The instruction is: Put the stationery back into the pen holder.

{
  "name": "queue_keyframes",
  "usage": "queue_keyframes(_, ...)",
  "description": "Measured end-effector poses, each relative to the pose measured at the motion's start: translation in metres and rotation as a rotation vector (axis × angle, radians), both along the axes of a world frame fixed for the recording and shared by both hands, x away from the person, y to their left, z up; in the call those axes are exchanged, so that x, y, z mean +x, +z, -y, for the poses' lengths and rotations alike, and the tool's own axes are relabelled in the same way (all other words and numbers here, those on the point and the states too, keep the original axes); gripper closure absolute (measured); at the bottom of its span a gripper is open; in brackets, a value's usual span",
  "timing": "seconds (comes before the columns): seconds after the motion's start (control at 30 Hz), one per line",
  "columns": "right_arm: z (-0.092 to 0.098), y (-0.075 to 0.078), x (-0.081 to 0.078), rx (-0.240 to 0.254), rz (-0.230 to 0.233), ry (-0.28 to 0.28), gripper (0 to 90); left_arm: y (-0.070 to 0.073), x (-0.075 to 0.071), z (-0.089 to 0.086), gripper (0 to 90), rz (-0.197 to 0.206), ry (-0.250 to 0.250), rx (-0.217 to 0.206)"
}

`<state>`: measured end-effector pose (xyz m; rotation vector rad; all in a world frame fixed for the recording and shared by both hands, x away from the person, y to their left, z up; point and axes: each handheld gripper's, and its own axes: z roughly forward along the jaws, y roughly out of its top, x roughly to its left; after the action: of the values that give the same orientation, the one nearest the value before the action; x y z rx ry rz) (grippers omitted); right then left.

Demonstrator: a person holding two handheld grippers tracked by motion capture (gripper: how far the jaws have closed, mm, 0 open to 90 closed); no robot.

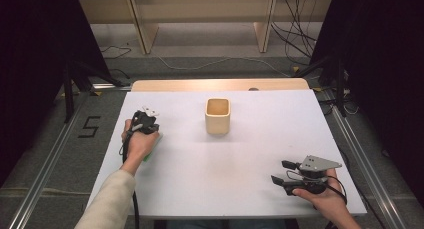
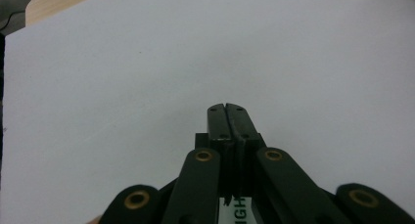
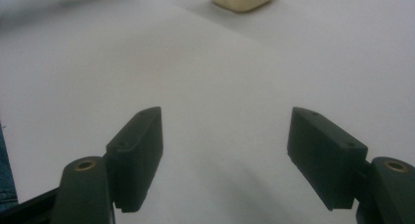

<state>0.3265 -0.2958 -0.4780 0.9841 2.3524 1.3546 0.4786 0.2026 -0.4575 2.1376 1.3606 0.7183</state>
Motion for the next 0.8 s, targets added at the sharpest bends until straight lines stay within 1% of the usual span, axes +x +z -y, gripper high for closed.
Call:
queue_keyframes(0.07,0.0,0.0,0.0,-0.006,-0.001,-0.001,29.9,0.0,0.005,-0.001,90.0,-0.01,0.016,0.01)
queue_keyframes(0.13,0.001,0.0,0.001,-0.003,0.004,0.0,29.9,-0.001,0.009,-0.002,90.0,-0.018,0.035,0.008)
queue_keyframes(0.2,0.001,-0.001,0.002,-0.007,0.002,0.001,29.9,-0.005,0.015,-0.005,90.0,-0.042,0.053,0.027)
queue_keyframes(0.27,0.001,-0.001,0.002,-0.006,0.002,0.002,29.9,-0.007,0.017,-0.006,90.0,-0.05,0.058,0.026)
queue_keyframes(0.33,0.001,-0.001,0.001,-0.001,0.004,0.001,29.9,-0.009,0.019,-0.006,90.0,-0.07,0.059,0.026)
queue_keyframes(0.5,0.001,-0.001,0.001,-0.002,0.004,0.002,29.9,-0.01,0.021,-0.004,90.0,-0.074,0.06,0.033)
queue_keyframes(0.6,0.001,-0.001,0.001,0.0,0.0,0.0,29.9,-0.011,0.022,-0.004,90.0,-0.09,0.059,0.042)
queue_keyframes(0.7,0.001,-0.001,0.001,-0.007,0.0,0.004,29.9,-0.011,0.021,-0.004,90.0,-0.092,0.055,0.039)
queue_keyframes(0.73,0.001,-0.001,0.001,-0.007,0.0,0.004,29.9,-0.01,0.021,-0.003,90.0,-0.086,0.048,0.038)
queue_keyframes(0.77,0.001,-0.001,0.001,-0.007,0.0,0.003,29.9,-0.007,0.019,0.0,90.0,-0.072,0.023,0.039)
queue_keyframes(0.8,0.001,-0.001,0.002,-0.003,0.002,0.003,29.9,-0.007,0.019,0.0,90.0,-0.072,0.023,0.039)
